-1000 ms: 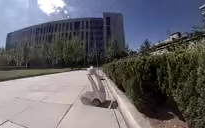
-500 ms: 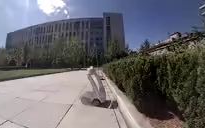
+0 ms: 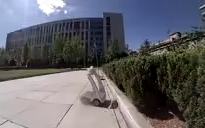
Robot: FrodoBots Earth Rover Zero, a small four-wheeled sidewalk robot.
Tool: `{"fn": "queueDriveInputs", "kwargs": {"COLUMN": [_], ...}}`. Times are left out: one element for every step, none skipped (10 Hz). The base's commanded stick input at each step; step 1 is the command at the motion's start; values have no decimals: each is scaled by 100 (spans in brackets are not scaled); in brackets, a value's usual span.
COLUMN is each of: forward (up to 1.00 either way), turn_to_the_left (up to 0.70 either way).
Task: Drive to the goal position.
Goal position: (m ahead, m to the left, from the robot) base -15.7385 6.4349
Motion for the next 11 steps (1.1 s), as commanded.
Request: {"fn": "queueDriveInputs", "kwargs": {"forward": [4,4,1,3,2,1,2,0,4,4,1], "turn_to_the_left": [0,0,0,0,0,0,0,0,0,0,0]}}
